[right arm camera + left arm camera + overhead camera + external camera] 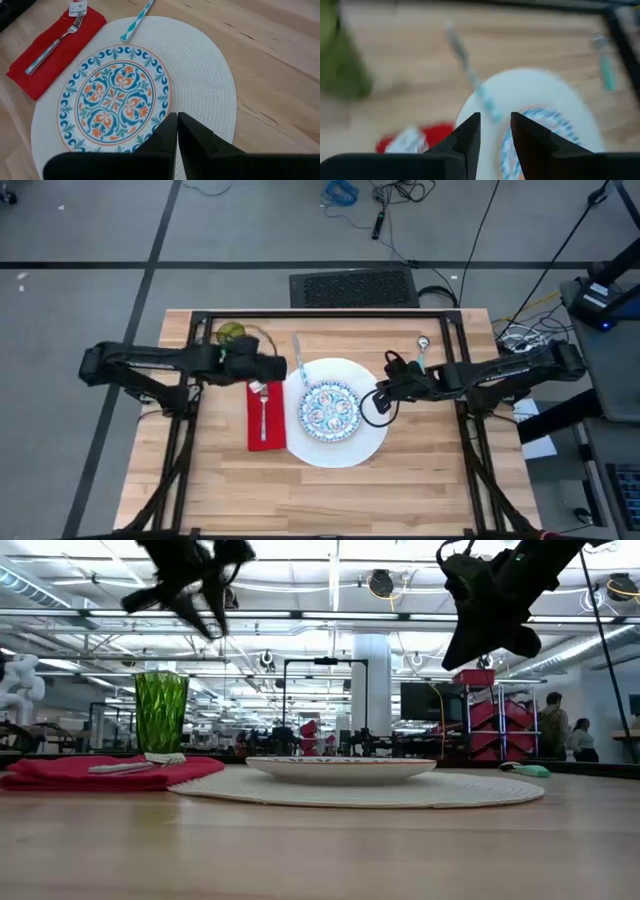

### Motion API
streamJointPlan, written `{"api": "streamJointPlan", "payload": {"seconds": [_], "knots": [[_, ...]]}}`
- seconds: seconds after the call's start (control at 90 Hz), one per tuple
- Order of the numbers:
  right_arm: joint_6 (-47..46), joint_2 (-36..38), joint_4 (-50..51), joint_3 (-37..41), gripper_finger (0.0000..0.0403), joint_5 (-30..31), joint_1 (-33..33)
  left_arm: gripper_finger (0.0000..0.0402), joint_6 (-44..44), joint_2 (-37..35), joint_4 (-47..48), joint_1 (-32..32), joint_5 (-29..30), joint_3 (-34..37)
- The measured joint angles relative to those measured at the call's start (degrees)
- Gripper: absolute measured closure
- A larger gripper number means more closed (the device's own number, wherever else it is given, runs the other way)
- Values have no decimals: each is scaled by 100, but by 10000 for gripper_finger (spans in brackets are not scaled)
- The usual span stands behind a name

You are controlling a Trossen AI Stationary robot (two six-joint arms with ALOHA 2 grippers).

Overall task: Set table place
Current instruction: Put the white table knife to the right of the blue patterned plate on the white tablemat

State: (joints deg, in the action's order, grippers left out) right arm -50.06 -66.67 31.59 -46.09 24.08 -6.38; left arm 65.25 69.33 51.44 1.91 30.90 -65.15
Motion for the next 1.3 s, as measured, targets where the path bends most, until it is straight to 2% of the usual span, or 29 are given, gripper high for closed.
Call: {"api": "streamJointPlan", "payload": {"seconds": [0.111,0.267,0.422,0.678,1.078,1.3], "knots": [[4,1,-2,0,403,5,5,308,-992,-150,-364,176,114,-134],[-324,0,-5,0,403,-43,0,308,-1634,-281,-949,348,39,-170],[-711,0,-126,0,403,-205,-32,308,-2519,-405,-1255,517,-579,-170],[-772,-34,-1215,0,403,-147,-3,308,-3736,-715,-1130,834,-1600,-170],[-1906,-910,-1737,-10,403,-162,602,309,-4678,-1560,-238,859,-1928,-148],[-2793,-1254,-1074,-351,403,158,604,309,-4913,-2031,-294,859,-2296,436]]}}
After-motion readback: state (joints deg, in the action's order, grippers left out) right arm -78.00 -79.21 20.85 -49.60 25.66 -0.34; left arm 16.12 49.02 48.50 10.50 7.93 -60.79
